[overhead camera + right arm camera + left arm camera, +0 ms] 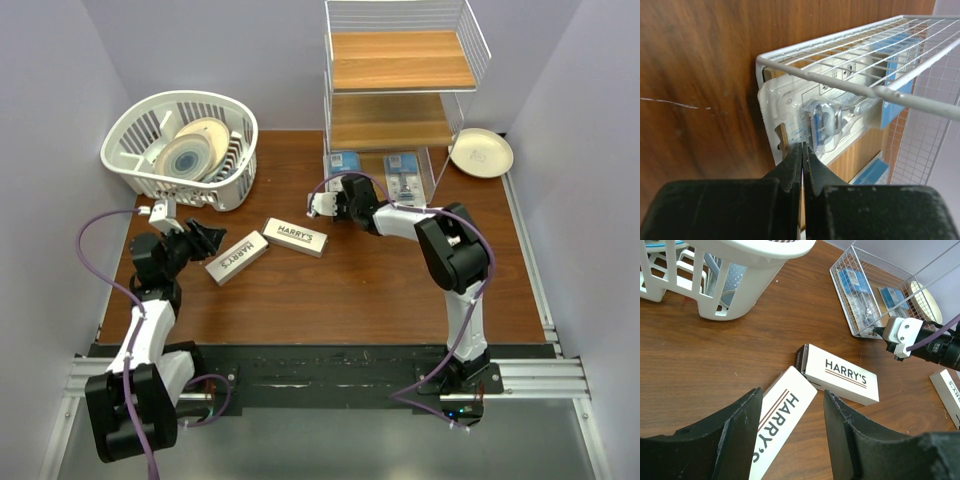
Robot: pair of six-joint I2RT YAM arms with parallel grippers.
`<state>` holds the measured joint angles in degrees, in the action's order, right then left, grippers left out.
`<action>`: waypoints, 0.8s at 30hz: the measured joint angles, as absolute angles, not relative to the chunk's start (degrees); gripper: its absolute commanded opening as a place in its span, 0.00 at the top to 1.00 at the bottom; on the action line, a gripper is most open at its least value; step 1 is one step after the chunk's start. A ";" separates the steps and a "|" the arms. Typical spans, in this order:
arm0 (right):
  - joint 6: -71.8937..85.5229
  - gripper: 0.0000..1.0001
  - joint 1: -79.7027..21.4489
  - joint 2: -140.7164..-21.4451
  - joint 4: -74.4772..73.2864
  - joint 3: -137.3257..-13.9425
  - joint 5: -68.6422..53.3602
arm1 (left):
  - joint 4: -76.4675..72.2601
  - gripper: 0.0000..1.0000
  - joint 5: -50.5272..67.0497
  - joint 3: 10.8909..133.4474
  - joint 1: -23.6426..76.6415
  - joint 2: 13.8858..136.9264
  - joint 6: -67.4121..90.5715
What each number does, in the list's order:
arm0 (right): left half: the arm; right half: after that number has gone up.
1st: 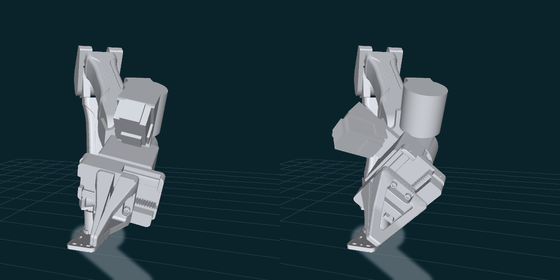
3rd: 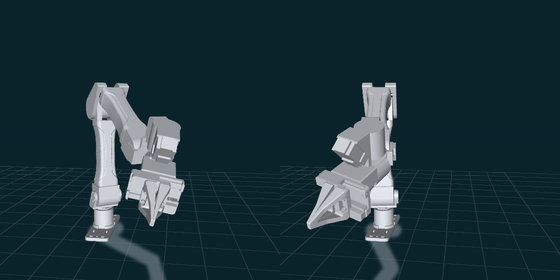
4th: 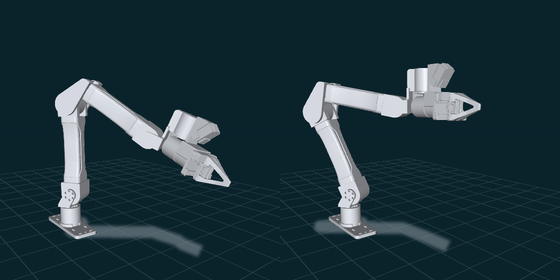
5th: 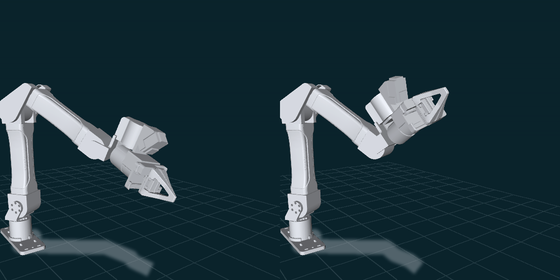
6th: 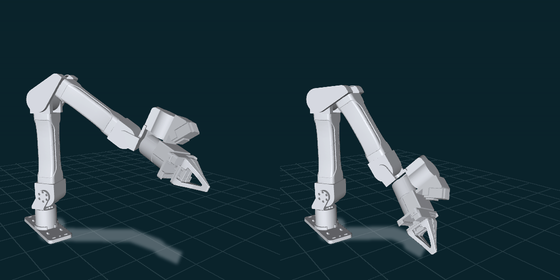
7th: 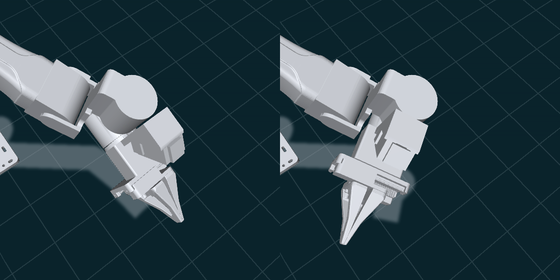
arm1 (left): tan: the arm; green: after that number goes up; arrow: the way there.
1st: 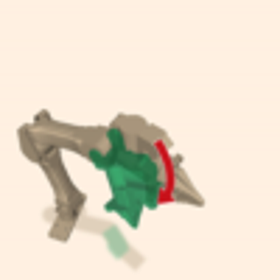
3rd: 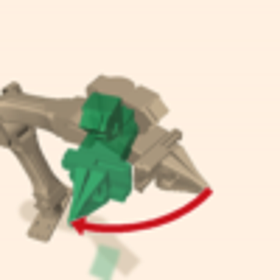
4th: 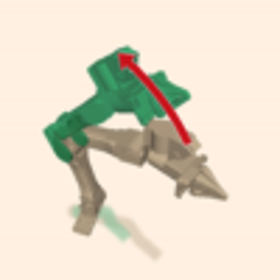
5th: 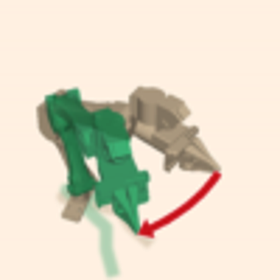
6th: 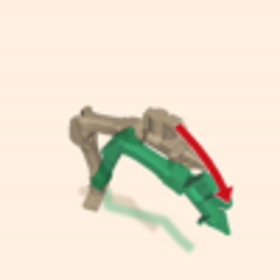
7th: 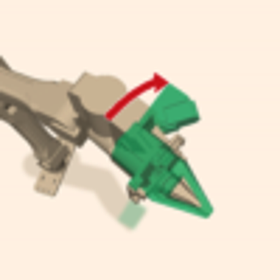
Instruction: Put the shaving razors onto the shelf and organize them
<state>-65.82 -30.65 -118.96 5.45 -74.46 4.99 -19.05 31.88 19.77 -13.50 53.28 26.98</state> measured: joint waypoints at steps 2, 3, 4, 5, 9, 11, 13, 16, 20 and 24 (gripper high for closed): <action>-66.59 1.00 -30.37 -119.61 5.91 -74.78 5.15 | -19.27 0.43 31.88 19.75 -13.50 53.60 27.00; -66.74 1.00 -30.37 -119.66 5.82 -74.94 5.17 | -19.38 0.43 31.88 19.75 -13.50 53.78 27.03; -67.05 1.00 -30.37 -119.72 5.89 -75.09 5.19 | -19.53 0.43 31.86 19.75 -13.50 54.00 27.09; -67.26 1.00 -30.41 -119.74 5.96 -75.31 5.26 | -19.68 0.44 31.88 19.75 -13.50 54.22 27.24; -67.68 1.00 -30.46 -120.03 6.02 -75.61 5.19 | -20.36 0.44 31.88 19.75 -13.50 55.09 27.44; -67.70 1.00 -30.44 -120.03 6.07 -75.61 5.19 | -20.49 0.43 31.90 19.75 -13.50 55.35 27.46; -67.44 1.00 -30.46 -119.83 6.02 -75.61 5.19 | -20.47 0.42 32.12 19.77 -13.50 55.37 27.49; -66.00 0.78 -30.48 -118.34 5.34 -75.37 5.54 | -19.05 0.37 33.04 20.47 -13.47 55.48 27.38; -61.32 0.43 -31.05 -109.10 0.54 -72.10 5.89 | -15.66 0.30 33.80 23.29 -12.47 56.66 26.81; -56.45 0.13 -33.32 -98.00 -8.10 -70.32 1.91 | -14.02 0.24 34.11 24.45 -8.71 56.80 26.22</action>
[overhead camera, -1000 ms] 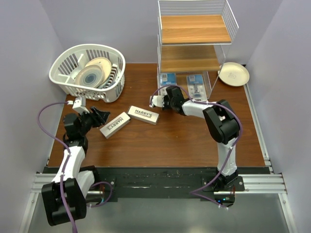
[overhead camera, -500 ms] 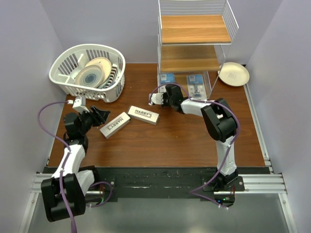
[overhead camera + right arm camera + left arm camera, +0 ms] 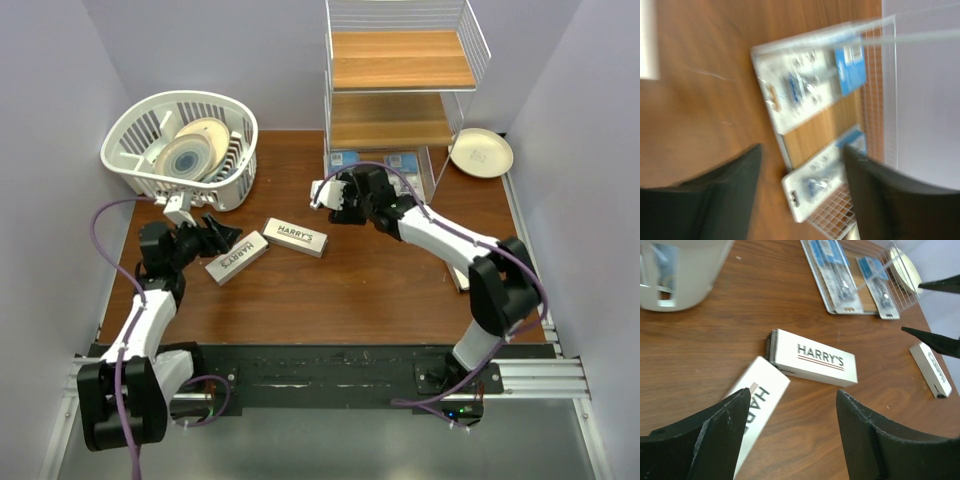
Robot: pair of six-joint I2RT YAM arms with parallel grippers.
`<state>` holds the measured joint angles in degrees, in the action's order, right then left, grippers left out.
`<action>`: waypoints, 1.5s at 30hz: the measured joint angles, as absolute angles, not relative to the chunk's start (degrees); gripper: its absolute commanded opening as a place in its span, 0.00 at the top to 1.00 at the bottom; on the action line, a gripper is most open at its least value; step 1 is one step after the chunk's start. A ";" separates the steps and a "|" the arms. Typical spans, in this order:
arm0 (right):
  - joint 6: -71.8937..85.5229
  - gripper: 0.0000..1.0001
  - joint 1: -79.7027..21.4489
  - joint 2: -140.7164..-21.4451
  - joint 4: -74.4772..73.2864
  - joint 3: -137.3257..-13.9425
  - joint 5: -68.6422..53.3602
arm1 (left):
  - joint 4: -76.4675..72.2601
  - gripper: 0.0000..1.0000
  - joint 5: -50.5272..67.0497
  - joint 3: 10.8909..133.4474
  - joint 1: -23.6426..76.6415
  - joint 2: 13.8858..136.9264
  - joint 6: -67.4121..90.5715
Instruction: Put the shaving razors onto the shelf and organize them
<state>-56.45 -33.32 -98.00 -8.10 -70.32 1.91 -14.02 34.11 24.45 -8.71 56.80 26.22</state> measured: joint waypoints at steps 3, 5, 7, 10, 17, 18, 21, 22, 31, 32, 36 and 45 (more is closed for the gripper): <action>-48.73 0.04 -35.57 -93.80 -12.53 -70.06 -2.87 | -13.08 0.23 34.59 24.62 -5.89 56.77 25.65; -41.25 0.06 -36.69 -93.80 -14.28 -70.11 -4.84 | -12.05 0.25 34.81 24.80 -4.95 56.77 25.06; -34.46 0.24 -36.69 -95.26 -16.05 -69.82 -5.56 | -10.92 0.27 34.96 25.15 -4.43 56.77 24.18; -30.06 0.55 -36.10 -95.57 -15.62 -66.06 -4.01 | -9.34 0.29 34.92 25.80 -4.36 56.77 22.35; -32.95 1.00 -31.94 -96.82 -16.47 -62.26 5.02 | 0.60 0.32 34.96 32.29 -6.87 58.81 11.33; -33.71 1.00 -30.44 -97.21 -16.56 -62.46 5.43 | 2.42 0.32 34.89 33.45 -7.88 59.18 9.58; -37.76 1.00 -24.23 -99.35 -16.71 -63.72 5.67 | 6.31 0.33 34.09 35.81 -10.37 59.72 4.43; -39.44 1.00 -22.28 -100.09 -16.49 -63.88 5.74 | 7.25 0.33 34.06 36.03 -10.66 59.64 3.22; -48.66 1.00 -16.36 -110.43 -15.05 -68.60 8.84 | 10.55 0.34 35.99 35.77 -11.51 57.89 2.07; -49.06 1.00 -16.34 -111.57 -14.90 -69.97 9.63 | 10.68 0.34 36.18 35.66 -11.53 57.80 2.07; -50.02 1.00 -15.90 -114.78 -14.15 -73.84 10.72 | 10.41 0.35 36.64 34.44 -11.64 57.60 2.44; -53.54 1.00 -13.61 -117.01 -14.02 -76.69 11.09 | 12.45 0.35 36.71 34.06 -13.10 56.93 2.09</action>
<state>-53.54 -13.61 -117.01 -14.02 -76.69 11.09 12.45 36.71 34.06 -13.10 56.93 2.09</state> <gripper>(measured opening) 0.007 0.656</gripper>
